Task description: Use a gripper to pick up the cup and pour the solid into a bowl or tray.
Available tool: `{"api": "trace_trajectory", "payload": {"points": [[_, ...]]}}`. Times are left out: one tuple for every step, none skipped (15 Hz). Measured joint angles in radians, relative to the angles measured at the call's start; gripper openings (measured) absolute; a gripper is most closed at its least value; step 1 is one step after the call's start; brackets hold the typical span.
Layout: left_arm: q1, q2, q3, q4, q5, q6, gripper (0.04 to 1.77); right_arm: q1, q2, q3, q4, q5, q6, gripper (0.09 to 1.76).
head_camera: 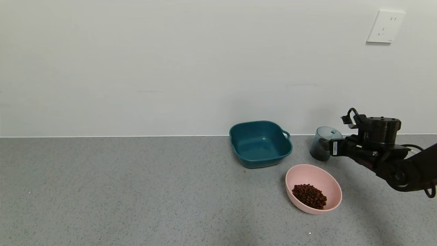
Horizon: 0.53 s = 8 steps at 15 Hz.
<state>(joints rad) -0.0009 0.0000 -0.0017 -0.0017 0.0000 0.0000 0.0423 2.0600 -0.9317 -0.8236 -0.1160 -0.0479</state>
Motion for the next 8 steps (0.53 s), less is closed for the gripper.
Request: {"api": "trace_trajectory", "payload": {"points": [[0.0, 0.0, 0.0, 0.0, 0.0, 0.0, 1.75, -0.002, -0.046, 0.009, 0.046, 0.006, 0.0, 1.69], [0.0, 0.0, 0.0, 0.0, 0.0, 0.0, 1.75, -0.004, -0.097, 0.016, 0.096, 0.017, 0.0, 1.7], [0.0, 0.0, 0.0, 0.0, 0.0, 0.0, 1.75, -0.006, -0.156, 0.024, 0.158, 0.03, 0.001, 1.7], [0.0, 0.0, 0.0, 0.0, 0.0, 0.0, 1.75, -0.007, -0.215, 0.03, 0.224, 0.039, 0.001, 1.7], [0.0, 0.0, 0.0, 0.0, 0.0, 0.0, 1.75, -0.007, -0.276, 0.034, 0.294, 0.044, 0.0, 1.7], [0.0, 0.0, 0.0, 0.0, 0.0, 0.0, 1.75, -0.006, -0.342, 0.038, 0.373, 0.053, 0.0, 1.7], [0.0, 0.0, 0.0, 0.0, 0.0, 0.0, 1.75, -0.006, -0.399, 0.042, 0.44, 0.064, 0.001, 1.7], [0.0, 0.0, 0.0, 0.0, 0.0, 0.0, 1.75, -0.006, -0.46, 0.047, 0.501, 0.082, 0.001, 1.7]]}}
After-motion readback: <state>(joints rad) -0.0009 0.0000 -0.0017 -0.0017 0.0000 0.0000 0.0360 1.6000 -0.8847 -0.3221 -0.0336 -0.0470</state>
